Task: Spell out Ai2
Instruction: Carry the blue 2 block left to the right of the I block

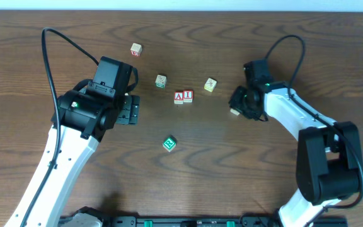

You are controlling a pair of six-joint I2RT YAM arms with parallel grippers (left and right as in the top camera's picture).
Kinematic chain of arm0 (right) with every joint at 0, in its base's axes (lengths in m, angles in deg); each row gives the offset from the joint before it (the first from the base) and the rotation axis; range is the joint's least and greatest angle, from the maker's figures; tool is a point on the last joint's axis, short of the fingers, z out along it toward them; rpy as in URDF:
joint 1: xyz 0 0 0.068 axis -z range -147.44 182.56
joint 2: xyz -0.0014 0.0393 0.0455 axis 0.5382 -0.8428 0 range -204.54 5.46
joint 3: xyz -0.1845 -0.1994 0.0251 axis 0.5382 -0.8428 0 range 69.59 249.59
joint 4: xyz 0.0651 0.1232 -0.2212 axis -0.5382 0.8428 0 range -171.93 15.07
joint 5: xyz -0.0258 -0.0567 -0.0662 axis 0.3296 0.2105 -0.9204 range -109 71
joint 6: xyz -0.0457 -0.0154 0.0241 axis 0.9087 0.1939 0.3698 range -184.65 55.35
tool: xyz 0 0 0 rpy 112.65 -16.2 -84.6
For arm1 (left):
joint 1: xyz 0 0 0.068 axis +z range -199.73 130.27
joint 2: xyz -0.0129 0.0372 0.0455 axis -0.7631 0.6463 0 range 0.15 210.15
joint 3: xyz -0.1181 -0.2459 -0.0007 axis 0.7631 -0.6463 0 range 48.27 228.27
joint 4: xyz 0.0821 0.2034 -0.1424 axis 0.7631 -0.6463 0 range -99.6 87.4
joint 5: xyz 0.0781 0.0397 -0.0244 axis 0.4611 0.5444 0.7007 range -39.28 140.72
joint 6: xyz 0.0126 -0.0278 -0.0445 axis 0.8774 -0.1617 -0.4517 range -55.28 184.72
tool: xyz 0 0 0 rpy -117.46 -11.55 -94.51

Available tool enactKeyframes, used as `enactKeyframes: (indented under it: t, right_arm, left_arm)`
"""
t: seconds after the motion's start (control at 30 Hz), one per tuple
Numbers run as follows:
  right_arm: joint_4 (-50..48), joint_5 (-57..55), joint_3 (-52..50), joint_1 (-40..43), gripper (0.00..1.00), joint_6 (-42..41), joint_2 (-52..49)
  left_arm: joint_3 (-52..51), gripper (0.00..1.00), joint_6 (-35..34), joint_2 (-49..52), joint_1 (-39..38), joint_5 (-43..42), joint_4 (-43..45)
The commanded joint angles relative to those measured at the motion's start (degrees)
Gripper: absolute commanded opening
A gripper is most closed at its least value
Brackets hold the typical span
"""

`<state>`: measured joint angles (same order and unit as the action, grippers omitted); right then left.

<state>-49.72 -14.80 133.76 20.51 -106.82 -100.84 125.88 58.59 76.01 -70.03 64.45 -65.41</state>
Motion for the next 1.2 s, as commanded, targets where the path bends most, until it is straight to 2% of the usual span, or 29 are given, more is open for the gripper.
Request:
enactKeyframes:
  t: [0.0,0.17,0.63,1.17]
  right_arm:
    - [2.3,-4.9,4.3,-2.0,0.32,8.5,-1.3]
    - [5.3,-6.6,10.2,-4.7,0.29,14.2,-5.1]
    - [9.6,-8.8,22.1,-10.6,0.29,18.8,-11.7]
    - [8.7,-8.8,24.2,-14.3,0.30,16.0,-15.3]
  left_arm:
    - [0.3,0.95,0.4,-0.1,0.0,0.6,-0.2]
    - [0.3,0.95,0.4,-0.1,0.0,0.6,-0.2]
    - [0.3,0.95,0.4,-0.1,0.0,0.6,-0.2]
    - [0.3,0.95,0.4,-0.1,0.0,0.6,-0.2]
